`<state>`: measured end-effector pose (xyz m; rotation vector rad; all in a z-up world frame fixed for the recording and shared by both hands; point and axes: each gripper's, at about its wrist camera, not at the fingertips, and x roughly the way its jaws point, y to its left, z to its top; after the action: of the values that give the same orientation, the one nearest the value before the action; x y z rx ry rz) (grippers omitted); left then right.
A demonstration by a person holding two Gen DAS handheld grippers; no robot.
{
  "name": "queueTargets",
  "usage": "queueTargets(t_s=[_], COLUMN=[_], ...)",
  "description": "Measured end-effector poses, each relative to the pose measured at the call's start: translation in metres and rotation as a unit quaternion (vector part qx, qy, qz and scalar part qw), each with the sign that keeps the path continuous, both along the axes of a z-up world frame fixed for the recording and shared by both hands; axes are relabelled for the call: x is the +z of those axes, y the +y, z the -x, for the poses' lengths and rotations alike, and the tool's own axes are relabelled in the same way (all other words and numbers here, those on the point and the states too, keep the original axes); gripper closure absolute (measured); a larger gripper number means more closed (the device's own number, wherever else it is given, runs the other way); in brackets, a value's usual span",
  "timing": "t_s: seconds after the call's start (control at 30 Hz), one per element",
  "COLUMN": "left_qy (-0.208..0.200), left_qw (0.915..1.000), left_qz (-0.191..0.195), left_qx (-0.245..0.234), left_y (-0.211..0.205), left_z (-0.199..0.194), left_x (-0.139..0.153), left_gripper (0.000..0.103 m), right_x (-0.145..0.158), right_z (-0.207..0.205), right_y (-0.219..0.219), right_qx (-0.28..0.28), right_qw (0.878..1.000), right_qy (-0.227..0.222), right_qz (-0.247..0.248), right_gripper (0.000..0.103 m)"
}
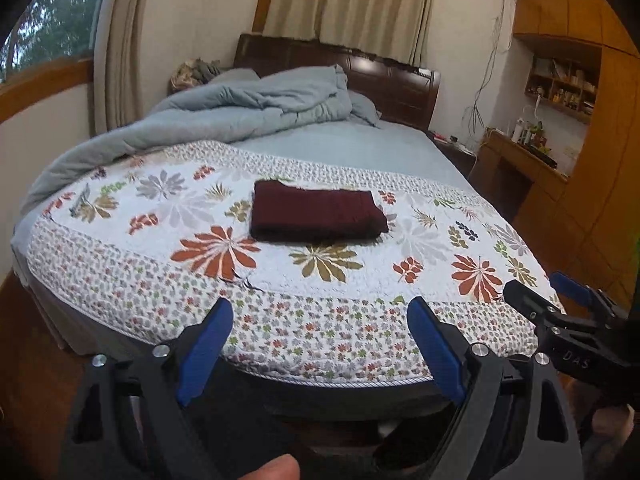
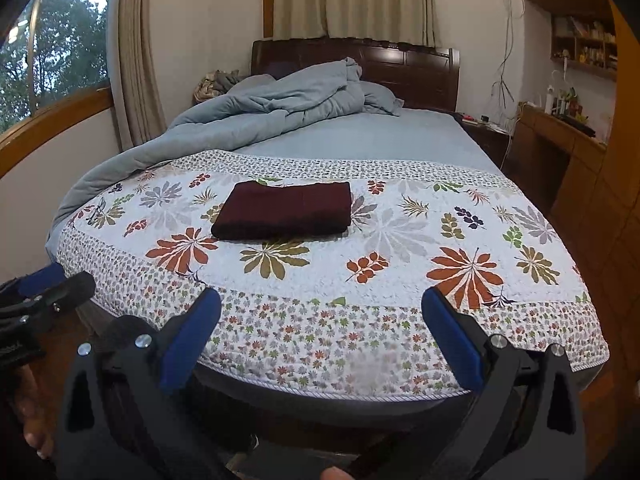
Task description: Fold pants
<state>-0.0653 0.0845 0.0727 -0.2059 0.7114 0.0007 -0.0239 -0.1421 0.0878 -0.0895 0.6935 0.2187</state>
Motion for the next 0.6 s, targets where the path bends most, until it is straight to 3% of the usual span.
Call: queueTargets(t_s=[0.3,0.6], left_qy=[0.007,-0.009], left_qw=[0.9993,0.9994], left_qz=[-0.018,-0.02], left_qx=[0.033,0.025], left_y=[0.006,0.004], left_z=[-0.003,0.001], left_x=[0.0,0.009], left_gripper=[0.014,0.011], right_x=[-0.002,0.001], right_z=[-0.003,0.0], right_y=[0.008,0.011], right_qx=[0.013,0.014], right_qw=[1.0,1.0], right_qy=[0.005,0.009], right_qz=[-0.003,-0.007], right_gripper=[0.003,0.003])
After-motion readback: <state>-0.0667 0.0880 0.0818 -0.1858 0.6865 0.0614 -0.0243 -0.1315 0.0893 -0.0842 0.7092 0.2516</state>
